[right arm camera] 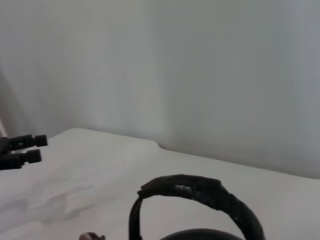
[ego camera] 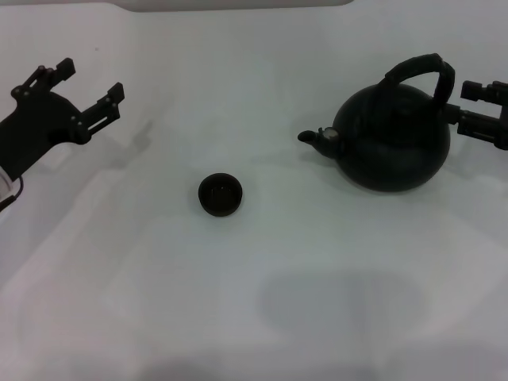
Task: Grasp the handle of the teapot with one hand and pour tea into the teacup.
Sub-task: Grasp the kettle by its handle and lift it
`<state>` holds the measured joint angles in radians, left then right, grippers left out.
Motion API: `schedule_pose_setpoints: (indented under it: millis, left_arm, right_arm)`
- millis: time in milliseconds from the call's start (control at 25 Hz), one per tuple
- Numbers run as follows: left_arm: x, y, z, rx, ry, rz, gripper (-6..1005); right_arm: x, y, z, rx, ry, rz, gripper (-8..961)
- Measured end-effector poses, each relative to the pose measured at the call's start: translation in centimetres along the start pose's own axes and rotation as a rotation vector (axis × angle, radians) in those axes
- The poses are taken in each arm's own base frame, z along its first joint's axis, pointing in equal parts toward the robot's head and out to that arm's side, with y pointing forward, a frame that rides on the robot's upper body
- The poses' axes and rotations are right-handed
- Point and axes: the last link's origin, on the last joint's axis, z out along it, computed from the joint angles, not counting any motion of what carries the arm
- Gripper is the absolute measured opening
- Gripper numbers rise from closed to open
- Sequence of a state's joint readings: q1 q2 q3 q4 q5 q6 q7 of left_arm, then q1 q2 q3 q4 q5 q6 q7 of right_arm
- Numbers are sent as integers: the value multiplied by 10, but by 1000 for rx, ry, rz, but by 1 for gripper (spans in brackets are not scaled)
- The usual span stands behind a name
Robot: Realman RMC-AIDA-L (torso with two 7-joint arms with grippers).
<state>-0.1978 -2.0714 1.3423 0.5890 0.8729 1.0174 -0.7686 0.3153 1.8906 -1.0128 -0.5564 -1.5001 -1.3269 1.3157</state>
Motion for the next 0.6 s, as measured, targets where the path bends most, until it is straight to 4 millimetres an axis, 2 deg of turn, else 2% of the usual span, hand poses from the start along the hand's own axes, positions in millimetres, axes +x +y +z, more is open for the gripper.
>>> schedule_pose_setpoints:
  millis: [600]
  left_arm:
    - [-2, 2, -1, -2, -5, -6, 862]
  right_arm:
    - [3, 3, 23, 59, -16, -54, 675]
